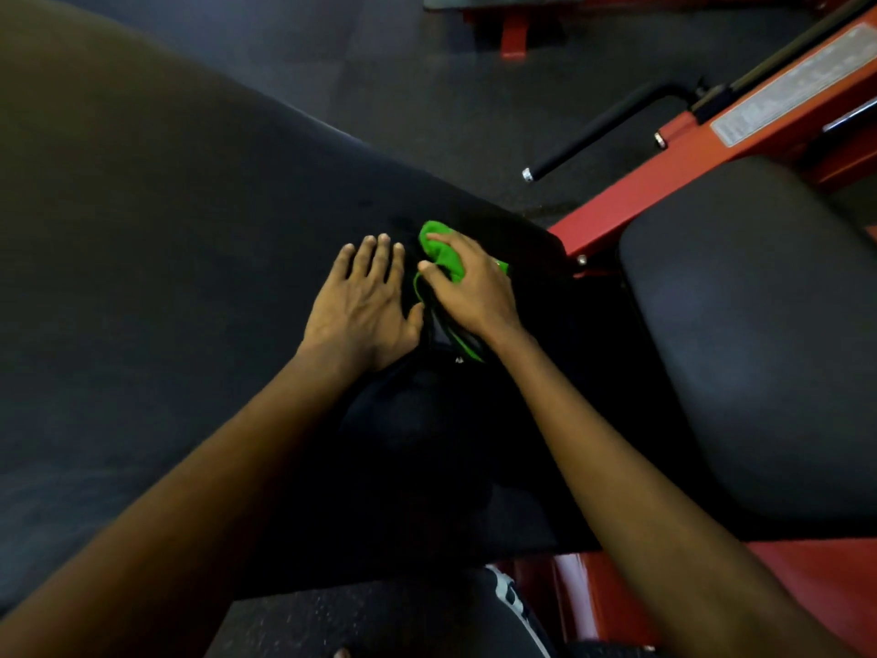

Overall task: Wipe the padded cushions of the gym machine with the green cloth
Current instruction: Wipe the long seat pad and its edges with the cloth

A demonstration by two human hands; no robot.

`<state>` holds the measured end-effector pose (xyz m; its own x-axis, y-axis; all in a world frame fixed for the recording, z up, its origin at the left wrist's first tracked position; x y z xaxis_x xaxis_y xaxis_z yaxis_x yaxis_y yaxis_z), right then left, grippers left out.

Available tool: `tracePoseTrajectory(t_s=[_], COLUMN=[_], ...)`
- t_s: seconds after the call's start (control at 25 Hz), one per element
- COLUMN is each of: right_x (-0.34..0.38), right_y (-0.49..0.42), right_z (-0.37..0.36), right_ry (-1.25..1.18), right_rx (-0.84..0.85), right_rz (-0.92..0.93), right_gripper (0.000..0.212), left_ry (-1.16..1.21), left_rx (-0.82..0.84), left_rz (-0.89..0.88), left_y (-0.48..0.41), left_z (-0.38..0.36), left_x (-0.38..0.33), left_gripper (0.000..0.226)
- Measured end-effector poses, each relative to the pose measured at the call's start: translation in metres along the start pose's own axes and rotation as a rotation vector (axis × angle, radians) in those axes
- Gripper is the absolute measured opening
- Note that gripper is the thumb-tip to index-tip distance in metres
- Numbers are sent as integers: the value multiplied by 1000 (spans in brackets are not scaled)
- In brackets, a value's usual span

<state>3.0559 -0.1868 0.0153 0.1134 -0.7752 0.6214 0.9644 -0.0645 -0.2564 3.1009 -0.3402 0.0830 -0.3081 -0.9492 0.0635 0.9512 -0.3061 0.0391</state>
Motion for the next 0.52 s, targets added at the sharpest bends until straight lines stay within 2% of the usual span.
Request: tracePoseTrajectory(t_s=[0.08, 0.28, 0.44, 0.52], right_x=[10, 8, 1, -12], right_y=[-24, -80, -3, 50], right_z=[1, 7, 20, 30], right_ry=[36, 70, -48, -36], right_rx=[5, 106, 137, 152], right_rz=[121, 42, 202, 195], right_gripper=[43, 58, 58, 56], left_ry=[0, 4, 2, 10], left_rx=[3, 11, 4, 8], left_rz=[-1, -18, -17, -15], left_y=[1, 0, 1, 0], left_z=[0, -2, -2, -2], left_x=[1, 2, 2, 2], left_gripper=[79, 78, 74, 74])
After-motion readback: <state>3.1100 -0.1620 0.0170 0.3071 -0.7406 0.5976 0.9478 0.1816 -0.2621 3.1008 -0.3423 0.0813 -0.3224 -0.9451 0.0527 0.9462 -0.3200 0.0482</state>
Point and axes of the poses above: each hand's wrist, its own y-axis away from the middle knuckle, its own z-axis out of the back of the hand, x = y × z, the point moved 1 cm from there along -y, towards the middle knuckle, and after that the axes turned 12 degrees about y, right-handed, at the moved point
